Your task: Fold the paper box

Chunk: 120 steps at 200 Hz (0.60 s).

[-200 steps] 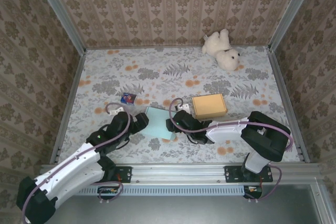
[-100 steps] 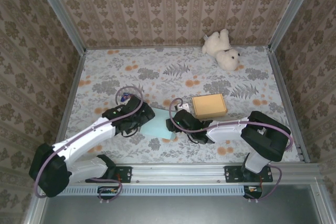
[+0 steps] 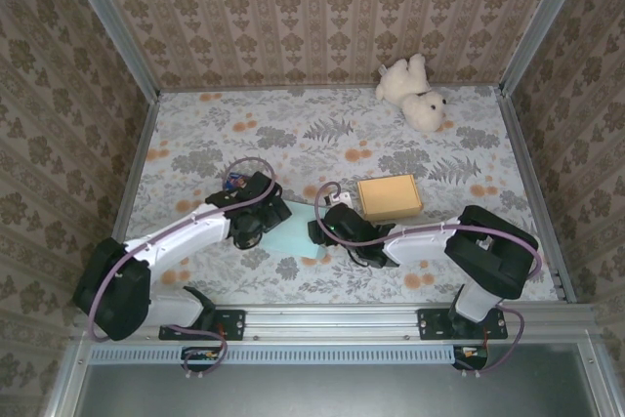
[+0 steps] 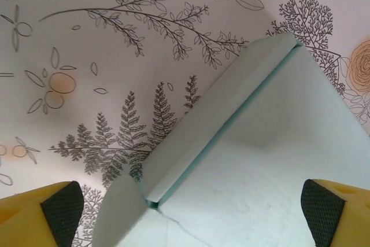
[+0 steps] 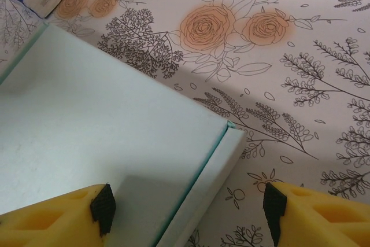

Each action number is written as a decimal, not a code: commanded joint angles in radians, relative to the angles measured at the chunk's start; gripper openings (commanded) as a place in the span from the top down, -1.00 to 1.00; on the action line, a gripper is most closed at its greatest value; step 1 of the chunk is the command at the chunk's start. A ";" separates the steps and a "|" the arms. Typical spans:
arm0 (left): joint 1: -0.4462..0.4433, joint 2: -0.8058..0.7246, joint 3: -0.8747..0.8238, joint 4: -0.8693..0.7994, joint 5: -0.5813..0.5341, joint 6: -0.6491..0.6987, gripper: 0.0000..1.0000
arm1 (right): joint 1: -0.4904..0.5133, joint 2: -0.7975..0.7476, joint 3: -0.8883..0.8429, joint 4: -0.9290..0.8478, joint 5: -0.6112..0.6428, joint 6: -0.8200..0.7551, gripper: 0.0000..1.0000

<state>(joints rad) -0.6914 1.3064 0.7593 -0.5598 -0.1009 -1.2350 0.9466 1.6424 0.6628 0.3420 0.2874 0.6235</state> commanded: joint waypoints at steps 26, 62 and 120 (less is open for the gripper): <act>0.015 0.043 -0.001 0.063 0.060 -0.006 -1.00 | -0.004 0.048 -0.018 -0.039 -0.040 -0.024 -0.43; 0.015 0.063 0.015 0.014 0.063 -0.016 -1.00 | -0.006 0.047 -0.017 -0.041 -0.040 -0.024 -0.43; 0.017 0.054 0.003 -0.032 0.074 -0.066 -1.00 | -0.006 0.051 -0.015 -0.038 -0.041 -0.021 -0.44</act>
<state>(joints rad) -0.6842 1.3624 0.7593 -0.5426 -0.0467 -1.2564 0.9447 1.6554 0.6628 0.3691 0.2749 0.6235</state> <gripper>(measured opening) 0.999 0.718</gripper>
